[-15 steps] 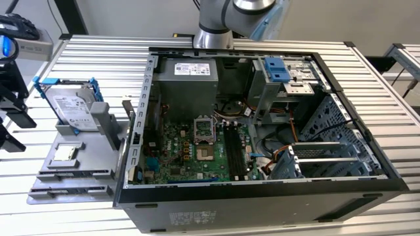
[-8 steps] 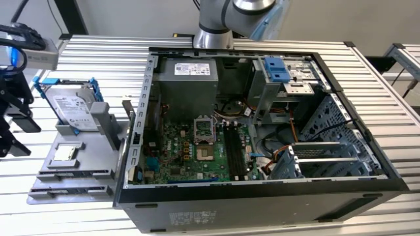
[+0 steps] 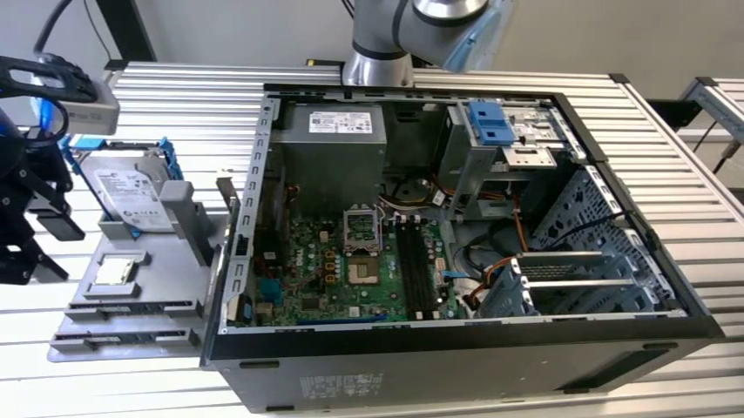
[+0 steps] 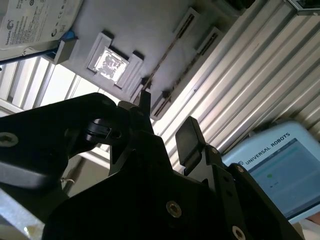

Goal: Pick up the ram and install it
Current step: 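Pick up the ram and move it above insertion slot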

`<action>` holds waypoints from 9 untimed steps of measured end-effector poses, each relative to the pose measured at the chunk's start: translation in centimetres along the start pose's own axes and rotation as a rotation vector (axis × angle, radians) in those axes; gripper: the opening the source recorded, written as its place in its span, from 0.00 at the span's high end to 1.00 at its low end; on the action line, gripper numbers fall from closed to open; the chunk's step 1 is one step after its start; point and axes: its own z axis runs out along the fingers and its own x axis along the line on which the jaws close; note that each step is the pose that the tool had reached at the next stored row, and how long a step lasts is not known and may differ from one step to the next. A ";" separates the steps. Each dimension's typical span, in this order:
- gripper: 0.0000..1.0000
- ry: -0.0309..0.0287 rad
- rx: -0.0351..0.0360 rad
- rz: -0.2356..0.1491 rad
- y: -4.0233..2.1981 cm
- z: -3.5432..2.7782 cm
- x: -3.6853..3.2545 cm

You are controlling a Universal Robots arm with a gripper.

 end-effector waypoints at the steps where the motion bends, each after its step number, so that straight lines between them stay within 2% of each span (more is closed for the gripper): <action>1: 0.00 0.0000 0.0001 0.000 -0.04 0.13 0.01; 9: 0.00 0.0000 0.0004 -0.001 -0.15 0.84 0.05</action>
